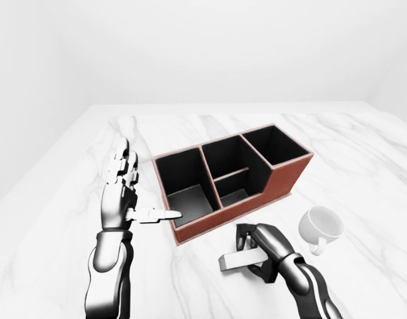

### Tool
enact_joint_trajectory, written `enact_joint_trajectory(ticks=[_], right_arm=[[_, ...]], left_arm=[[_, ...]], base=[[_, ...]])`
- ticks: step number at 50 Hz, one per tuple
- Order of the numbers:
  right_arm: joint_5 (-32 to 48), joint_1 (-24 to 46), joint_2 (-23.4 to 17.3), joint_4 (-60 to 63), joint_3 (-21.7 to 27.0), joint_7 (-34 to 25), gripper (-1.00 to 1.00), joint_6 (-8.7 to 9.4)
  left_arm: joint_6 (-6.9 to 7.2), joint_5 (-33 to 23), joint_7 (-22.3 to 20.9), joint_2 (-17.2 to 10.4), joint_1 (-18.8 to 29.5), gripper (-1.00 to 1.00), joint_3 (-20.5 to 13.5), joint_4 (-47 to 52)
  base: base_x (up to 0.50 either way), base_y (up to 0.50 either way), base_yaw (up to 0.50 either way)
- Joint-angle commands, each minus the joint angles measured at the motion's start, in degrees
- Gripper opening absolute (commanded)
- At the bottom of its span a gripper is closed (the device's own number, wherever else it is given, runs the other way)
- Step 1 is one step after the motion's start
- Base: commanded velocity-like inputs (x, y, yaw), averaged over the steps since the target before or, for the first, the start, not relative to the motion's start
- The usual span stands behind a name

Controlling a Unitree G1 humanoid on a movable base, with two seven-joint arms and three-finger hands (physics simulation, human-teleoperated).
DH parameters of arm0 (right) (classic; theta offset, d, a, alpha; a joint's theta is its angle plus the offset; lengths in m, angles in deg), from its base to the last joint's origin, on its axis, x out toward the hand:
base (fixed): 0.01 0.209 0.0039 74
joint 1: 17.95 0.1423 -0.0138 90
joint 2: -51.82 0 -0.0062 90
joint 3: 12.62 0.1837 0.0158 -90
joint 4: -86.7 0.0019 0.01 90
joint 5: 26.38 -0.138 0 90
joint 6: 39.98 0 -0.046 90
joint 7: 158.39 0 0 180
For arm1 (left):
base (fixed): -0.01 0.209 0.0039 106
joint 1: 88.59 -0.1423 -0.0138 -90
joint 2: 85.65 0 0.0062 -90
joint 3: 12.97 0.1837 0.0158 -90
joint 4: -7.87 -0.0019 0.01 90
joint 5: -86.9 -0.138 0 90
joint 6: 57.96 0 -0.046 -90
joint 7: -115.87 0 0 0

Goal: Pick up the book and place it in the front compartment of the caddy.

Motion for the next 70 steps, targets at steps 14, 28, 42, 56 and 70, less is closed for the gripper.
enact_joint_trajectory(ticks=[14, 28, 42, 56, 70], right_arm=[[-2.3, 1.0, 0.3, 3.2, 1.7, -1.9, -1.00, 0.00], [-3.1, 3.3, 0.7, 6.5, 4.0, -4.8, -1.00, 0.00], [-4.0, 5.2, 0.9, 9.1, 5.8, -7.3, -1.00, 0.00], [-5.1, 7.7, 1.0, 12.8, 6.7, -10.5, -1.00, 0.00], [-6.4, 11.3, 0.5, 14.2, 7.9, -12.4, -1.00, 0.00]], left_arm=[[0.00, 0.1, 0.1, 0.0, 0.1, 0.99, -0.1, -0.1], [0.00, -0.1, 0.1, 0.0, 0.1, 0.99, 0.2, 0.0], [0.00, 0.0, 0.0, 0.1, 0.0, 0.99, 0.2, -0.3], [0.00, 0.0, 0.0, 0.0, 0.0, 0.99, 0.1, -0.2], [0.00, 0.0, 0.1, 0.0, 0.0, 0.99, 0.1, -0.1]], base=[[0.00, 0.00, 0.00], [0.00, 0.00, 0.00], [0.00, 0.00, 0.00], [0.00, 0.00, 0.00], [0.00, 0.00, 0.00]])
